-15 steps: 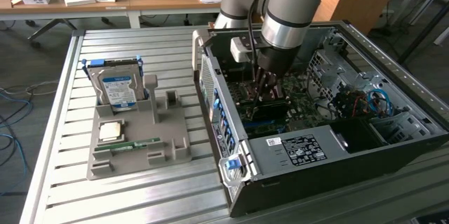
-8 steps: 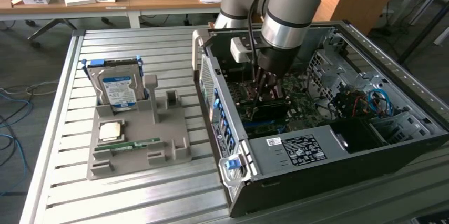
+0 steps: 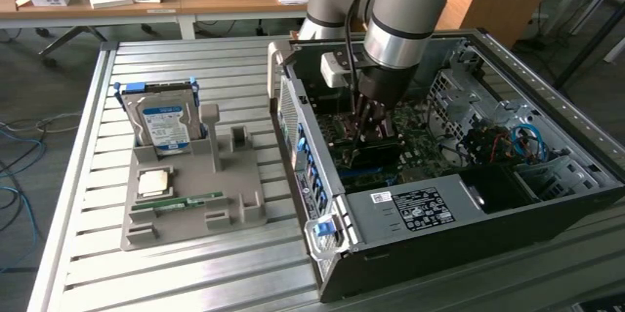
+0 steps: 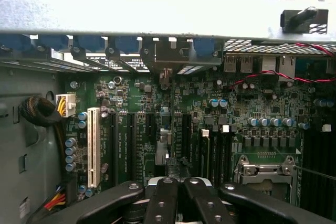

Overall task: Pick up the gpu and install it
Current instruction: 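Press down on the gpu until it lock into place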

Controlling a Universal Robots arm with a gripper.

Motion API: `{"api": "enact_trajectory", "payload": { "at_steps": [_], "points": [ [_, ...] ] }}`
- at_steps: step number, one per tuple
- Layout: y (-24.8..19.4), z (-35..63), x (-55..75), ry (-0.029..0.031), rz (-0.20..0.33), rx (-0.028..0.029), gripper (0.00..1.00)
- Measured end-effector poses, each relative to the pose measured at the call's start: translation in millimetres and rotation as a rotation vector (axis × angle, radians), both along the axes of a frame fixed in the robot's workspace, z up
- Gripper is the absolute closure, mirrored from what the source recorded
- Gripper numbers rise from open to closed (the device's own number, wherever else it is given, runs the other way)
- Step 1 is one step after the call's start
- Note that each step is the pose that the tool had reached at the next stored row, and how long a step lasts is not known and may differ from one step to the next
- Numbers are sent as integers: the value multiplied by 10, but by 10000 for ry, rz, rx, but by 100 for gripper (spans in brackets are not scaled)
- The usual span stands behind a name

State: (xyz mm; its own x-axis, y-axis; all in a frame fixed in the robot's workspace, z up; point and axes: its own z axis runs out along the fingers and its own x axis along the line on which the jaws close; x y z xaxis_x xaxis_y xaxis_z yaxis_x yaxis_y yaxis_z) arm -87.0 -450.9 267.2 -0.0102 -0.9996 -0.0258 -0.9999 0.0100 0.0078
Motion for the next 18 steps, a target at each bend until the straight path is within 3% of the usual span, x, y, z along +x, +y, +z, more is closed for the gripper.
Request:
{"api": "enact_trajectory", "payload": {
  "at_steps": [18],
  "points": [
    [-1,-20,-2,1,0,11,89]
  ]
}}
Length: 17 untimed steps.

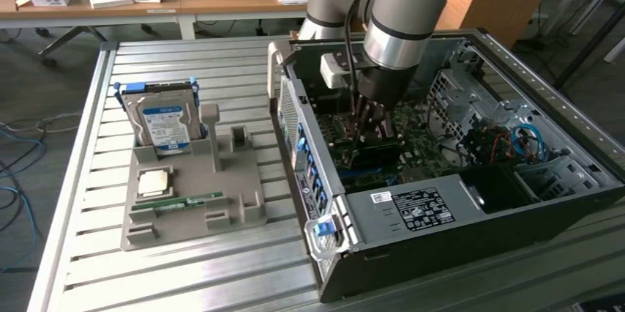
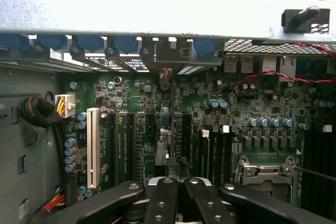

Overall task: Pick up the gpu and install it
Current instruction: 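Press down on the gpu until it lock into place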

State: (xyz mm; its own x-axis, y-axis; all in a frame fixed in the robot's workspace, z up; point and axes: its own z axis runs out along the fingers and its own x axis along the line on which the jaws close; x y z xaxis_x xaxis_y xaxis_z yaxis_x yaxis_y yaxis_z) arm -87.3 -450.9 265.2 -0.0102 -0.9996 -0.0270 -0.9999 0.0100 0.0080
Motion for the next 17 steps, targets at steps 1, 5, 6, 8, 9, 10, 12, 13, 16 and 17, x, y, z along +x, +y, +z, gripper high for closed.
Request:
{"api": "enact_trajectory", "payload": {
  "at_steps": [1,5,6,8,9,10,12,13,16,17],
  "points": [
    [0,-1,0,0,0,-1,89],
    [0,-3,0,0,0,2,89],
    [0,-5,-1,0,-1,0,89],
    [0,-8,-1,1,-1,-1,89],
    [0,-9,-2,1,0,0,89],
    [1,-17,-1,-8,0,15,89],
    [1,-19,-2,-7,0,14,89],
    [1,-17,-2,-3,0,8,89],
    [-1,-18,-4,0,0,0,89],
    [-1,-22,-5,1,0,-1,89]
  ]
}}
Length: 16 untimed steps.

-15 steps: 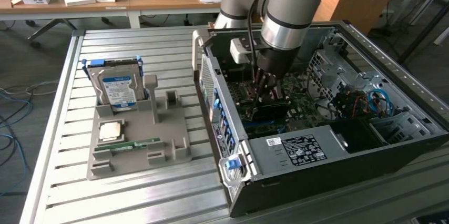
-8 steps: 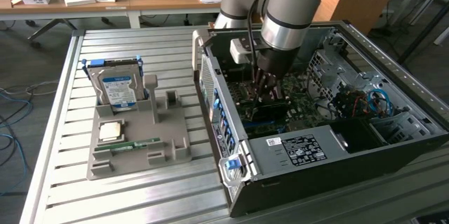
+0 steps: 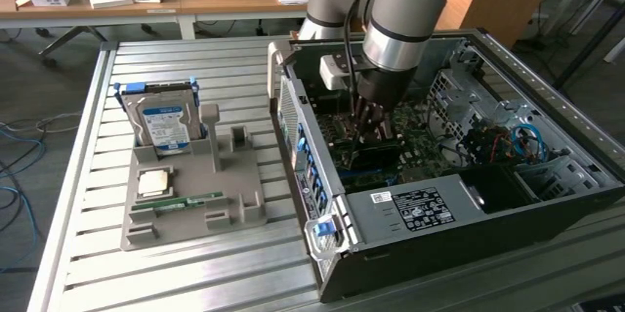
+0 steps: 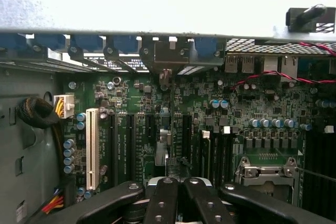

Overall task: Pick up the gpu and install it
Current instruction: 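Press down on the gpu until it lock into place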

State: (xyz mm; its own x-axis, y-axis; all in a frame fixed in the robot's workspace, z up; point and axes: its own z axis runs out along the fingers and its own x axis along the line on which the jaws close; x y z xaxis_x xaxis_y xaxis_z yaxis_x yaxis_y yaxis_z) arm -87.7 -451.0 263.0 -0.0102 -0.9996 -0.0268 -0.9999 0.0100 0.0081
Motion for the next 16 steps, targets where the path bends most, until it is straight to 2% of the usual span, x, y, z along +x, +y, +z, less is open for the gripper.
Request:
{"api": "enact_trajectory", "payload": {
  "at_steps": [16],
  "points": [
    [0,-22,-6,-1,0,3,89]
  ]
}}
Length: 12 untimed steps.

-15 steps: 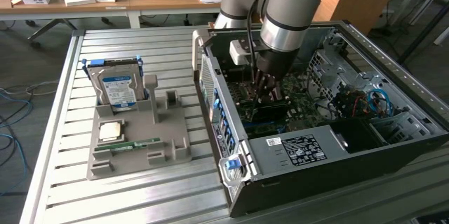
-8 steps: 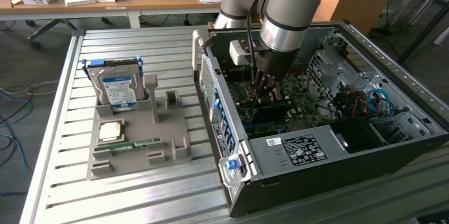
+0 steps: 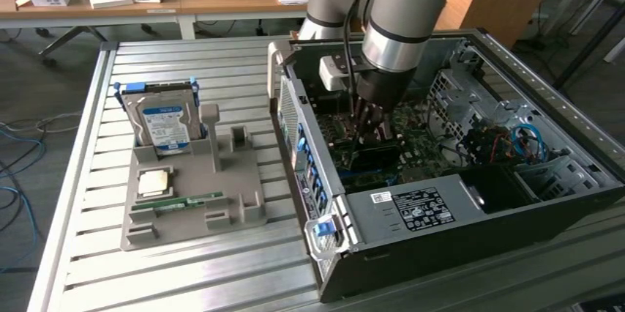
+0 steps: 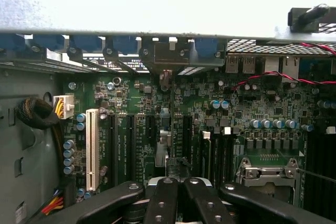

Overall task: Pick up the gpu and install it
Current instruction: 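Press down on the gpu until it lock into place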

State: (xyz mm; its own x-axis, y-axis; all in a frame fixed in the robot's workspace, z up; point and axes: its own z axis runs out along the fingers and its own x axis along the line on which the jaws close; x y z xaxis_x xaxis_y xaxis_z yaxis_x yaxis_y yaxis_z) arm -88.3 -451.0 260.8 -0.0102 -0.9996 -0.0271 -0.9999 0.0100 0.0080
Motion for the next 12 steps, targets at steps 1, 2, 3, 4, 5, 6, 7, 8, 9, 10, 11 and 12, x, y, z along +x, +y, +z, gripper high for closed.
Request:
{"api": "enact_trajectory", "payload": {
  "at_steps": [1,2,3,4,5,6,7,8,9,10,11,12],
  "points": [
    [0,0,0,0,0,1,89],
    [1,4,0,-2,-1,5,89],
    [2,12,0,-8,-2,19,89],
    [2,30,0,-11,-2,23,89],
    [1,62,0,-3,-1,6,89],
    [0,85,0,-2,-1,2,89],
    [0,108,0,-3,-1,4,89],
    [0,133,0,-1,-1,2,89],
    [0,157,0,-1,-1,0,89],
    [0,174,0,-1,0,1,89],
    [0,193,0,-1,0,1,89],
    [0,215,0,-1,0,1,89]
  ]
}}
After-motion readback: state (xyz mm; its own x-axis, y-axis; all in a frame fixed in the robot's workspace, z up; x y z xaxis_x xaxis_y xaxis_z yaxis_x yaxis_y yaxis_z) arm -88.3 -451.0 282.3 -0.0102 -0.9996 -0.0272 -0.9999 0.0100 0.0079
